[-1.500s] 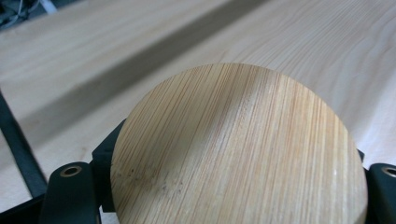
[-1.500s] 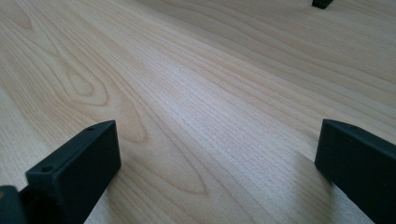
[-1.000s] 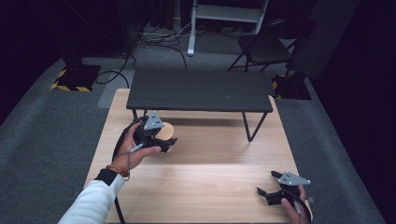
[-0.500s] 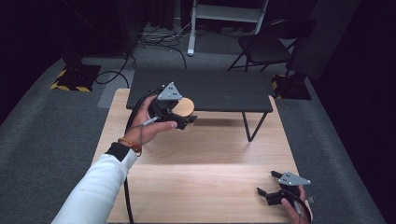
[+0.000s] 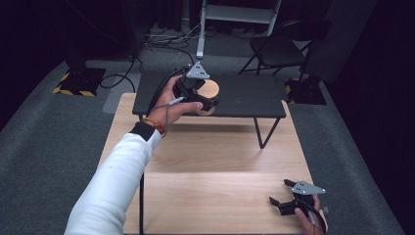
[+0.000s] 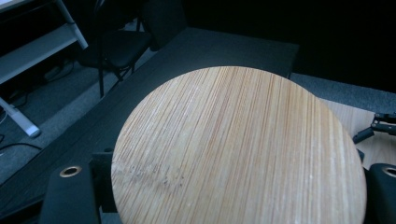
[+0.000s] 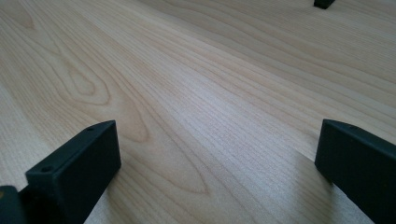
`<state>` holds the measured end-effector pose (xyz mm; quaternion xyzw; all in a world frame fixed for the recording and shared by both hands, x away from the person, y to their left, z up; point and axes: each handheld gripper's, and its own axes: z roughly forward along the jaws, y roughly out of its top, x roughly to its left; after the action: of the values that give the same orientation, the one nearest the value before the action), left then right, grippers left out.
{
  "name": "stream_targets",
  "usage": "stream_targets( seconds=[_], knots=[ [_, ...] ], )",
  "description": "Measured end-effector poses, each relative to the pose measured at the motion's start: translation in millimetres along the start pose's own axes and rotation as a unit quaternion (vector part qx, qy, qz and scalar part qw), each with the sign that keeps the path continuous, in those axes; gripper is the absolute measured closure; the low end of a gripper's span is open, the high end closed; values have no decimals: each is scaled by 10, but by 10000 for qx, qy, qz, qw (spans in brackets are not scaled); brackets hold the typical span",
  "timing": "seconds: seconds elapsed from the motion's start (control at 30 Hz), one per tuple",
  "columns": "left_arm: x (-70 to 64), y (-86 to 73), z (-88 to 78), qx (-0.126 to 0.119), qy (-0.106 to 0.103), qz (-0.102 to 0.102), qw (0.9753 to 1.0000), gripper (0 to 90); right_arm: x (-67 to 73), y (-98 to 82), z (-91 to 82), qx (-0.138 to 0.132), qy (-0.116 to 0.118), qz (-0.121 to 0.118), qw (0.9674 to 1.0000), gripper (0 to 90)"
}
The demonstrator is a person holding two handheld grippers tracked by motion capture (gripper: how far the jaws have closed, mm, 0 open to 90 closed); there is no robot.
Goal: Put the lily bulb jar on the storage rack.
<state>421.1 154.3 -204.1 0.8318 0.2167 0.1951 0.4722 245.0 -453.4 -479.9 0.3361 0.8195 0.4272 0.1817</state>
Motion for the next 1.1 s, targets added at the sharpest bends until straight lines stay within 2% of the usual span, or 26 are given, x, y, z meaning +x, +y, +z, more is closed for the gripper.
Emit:
stream_targets(
  seconds=[0.03,0.07,0.2,0.47,0.57,0.63,0.73,0.87,0.93,0.97,1.1],
  knots=[
    [42,14,80,3,0,-8,10000,248,-1,0,0,0,1,-1,10000,0],
    [42,14,80,3,0,-8,10000,248,-1,0,0,0,1,-1,10000,0],
    [128,20,247,55,36,-28,10000,248,0,0,0,-1,2,-1,10000,0],
    [220,12,433,169,27,-80,9998,248,-4,-1,0,-2,15,-13,10000,0],
    [254,-9,476,206,30,-173,9996,248,-5,-1,0,-3,20,-15,10000,0],
    [251,-25,512,249,123,-166,9995,248,-6,-1,0,-3,27,-18,10000,0],
    [296,-73,527,166,107,-340,9992,247,-7,-1,-1,-1,36,-21,10000,0],
    [341,-139,524,57,38,-424,9991,245,-7,-1,-1,-1,36,-21,10000,0],
    [354,-169,516,-14,33,-542,9985,194,-7,-1,0,-2,36,-22,10000,0],
    [356,-178,506,-47,37,-566,9984,122,-7,-1,0,-1,36,-22,10000,0],
    [339,-194,421,-180,54,-624,9979,103,-7,-1,0,-2,36,-20,10000,0]
  ],
)
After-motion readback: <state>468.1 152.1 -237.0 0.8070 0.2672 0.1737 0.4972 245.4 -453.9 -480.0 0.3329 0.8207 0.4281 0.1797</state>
